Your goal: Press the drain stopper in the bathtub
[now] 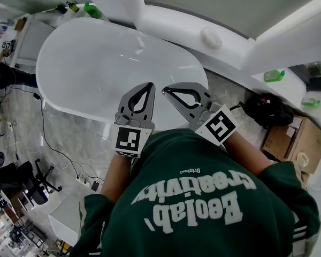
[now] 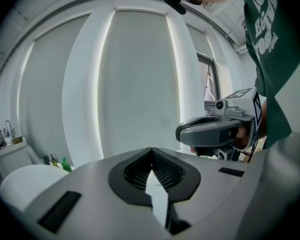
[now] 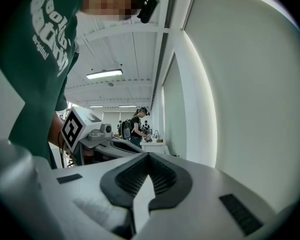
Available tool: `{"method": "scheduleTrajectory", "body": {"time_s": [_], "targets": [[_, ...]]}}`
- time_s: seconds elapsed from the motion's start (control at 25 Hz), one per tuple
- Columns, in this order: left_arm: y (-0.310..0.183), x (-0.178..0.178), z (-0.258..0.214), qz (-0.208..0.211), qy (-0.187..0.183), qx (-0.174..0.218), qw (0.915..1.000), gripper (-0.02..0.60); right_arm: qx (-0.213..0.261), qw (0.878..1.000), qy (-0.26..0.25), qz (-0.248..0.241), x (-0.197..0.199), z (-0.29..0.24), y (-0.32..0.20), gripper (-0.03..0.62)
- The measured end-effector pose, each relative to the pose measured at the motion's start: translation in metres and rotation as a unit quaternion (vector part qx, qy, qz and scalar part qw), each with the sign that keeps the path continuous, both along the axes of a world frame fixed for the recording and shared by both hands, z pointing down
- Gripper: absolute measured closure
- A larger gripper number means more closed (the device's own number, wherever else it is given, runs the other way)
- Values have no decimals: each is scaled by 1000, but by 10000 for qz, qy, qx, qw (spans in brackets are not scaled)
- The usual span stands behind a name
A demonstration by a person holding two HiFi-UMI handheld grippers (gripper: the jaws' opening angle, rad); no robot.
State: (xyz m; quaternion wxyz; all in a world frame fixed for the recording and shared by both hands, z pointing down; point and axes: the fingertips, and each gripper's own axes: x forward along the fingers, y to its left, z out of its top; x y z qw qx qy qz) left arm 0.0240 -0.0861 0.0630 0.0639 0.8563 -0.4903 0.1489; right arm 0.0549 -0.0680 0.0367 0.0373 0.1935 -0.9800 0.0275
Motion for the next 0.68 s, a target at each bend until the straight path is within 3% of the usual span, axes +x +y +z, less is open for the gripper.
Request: {"method": "scheduleTrajectory", "body": {"time_s": [0.68], "targets": [[-6, 2, 2, 34, -25, -2, 10000, 575, -80, 9999, -23, 113, 4, 2, -9, 580]]}}
